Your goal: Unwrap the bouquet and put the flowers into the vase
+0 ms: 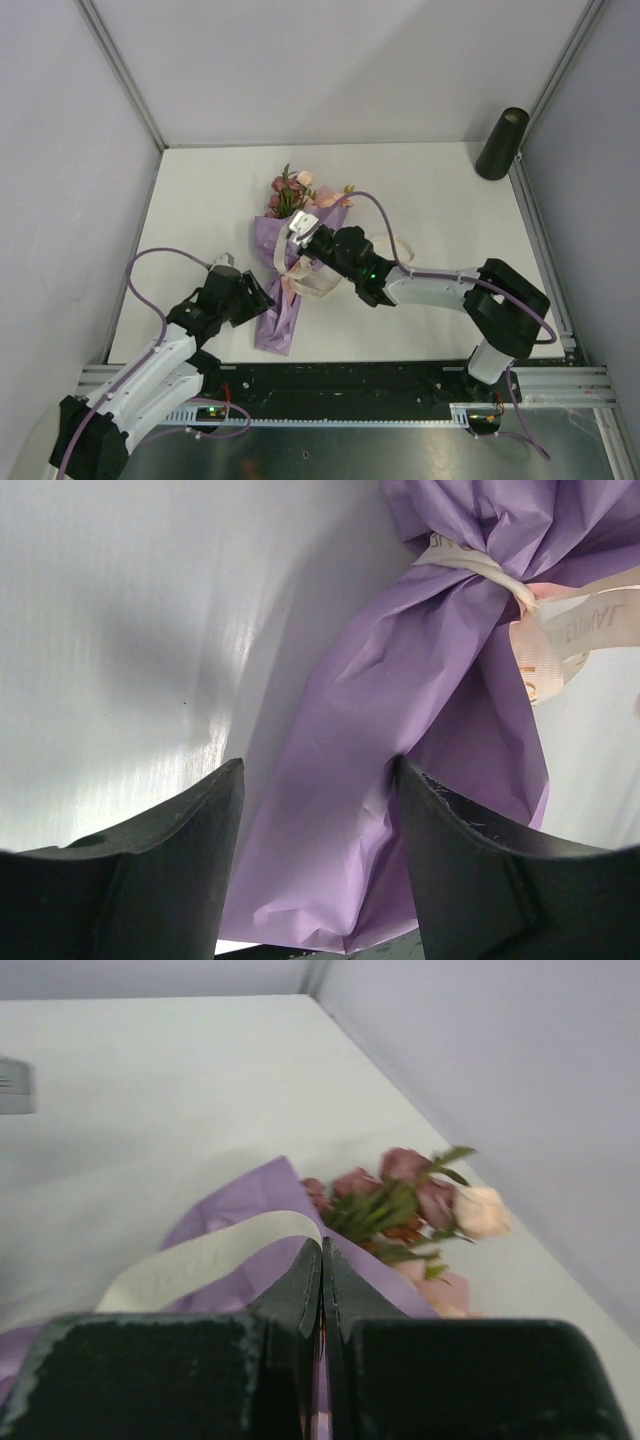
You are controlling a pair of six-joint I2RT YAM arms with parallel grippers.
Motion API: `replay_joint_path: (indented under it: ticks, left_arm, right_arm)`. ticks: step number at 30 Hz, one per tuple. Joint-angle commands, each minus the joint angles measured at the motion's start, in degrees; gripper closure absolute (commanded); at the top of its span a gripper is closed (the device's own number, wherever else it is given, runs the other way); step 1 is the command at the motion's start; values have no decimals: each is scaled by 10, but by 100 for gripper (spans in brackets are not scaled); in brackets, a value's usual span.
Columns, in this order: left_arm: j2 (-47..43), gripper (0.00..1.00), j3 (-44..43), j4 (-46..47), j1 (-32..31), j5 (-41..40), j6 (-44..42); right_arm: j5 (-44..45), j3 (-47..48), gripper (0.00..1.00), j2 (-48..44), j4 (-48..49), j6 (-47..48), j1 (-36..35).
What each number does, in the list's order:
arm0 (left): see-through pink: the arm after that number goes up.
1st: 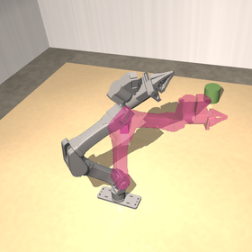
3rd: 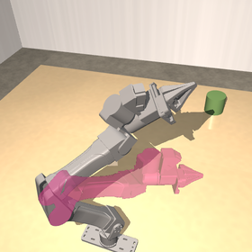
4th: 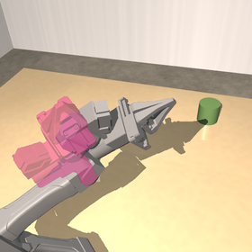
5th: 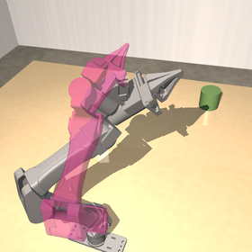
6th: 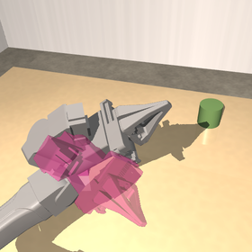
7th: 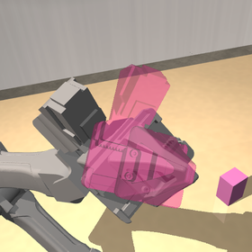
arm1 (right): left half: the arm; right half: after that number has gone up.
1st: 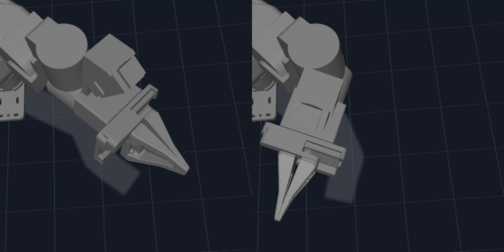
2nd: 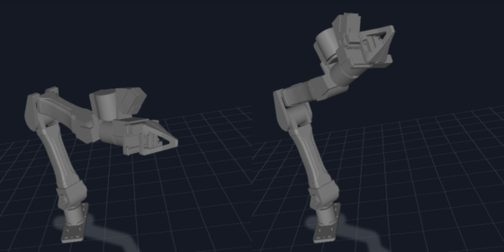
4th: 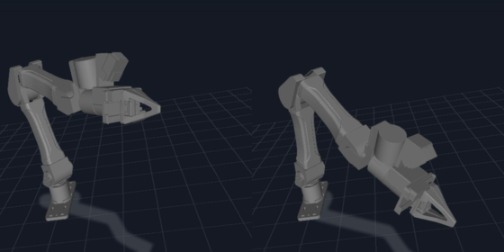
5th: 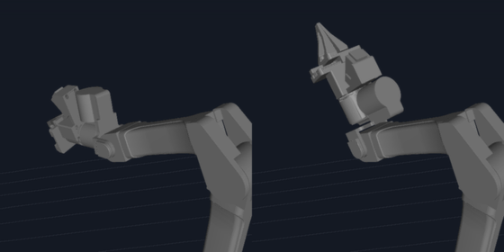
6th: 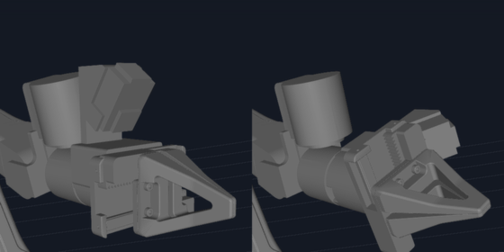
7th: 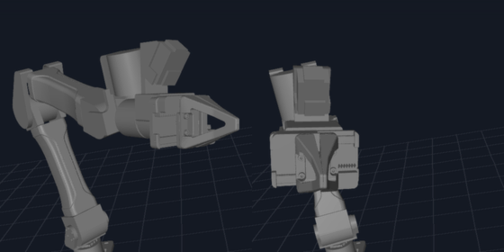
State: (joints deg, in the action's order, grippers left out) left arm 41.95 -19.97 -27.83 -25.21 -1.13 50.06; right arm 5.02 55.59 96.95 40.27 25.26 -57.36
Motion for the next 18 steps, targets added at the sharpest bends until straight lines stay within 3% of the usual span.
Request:
replay_joint_path:
  ticks: [1, 11, 18]
  left_arm:
    - [4, 34, 5, 24, 3, 6, 0]
    - [33, 35, -2, 50, 1, 27, -6]
    - [74, 36, -22, 72, -10, 23, -10]
  right_arm:
    - [77, -30, 100, -53, 12, -31, 33]
    - [110, -103, 100, -162, -41, -115, 124]
    - [136, -131, 100, -213, -130, -211, 157]
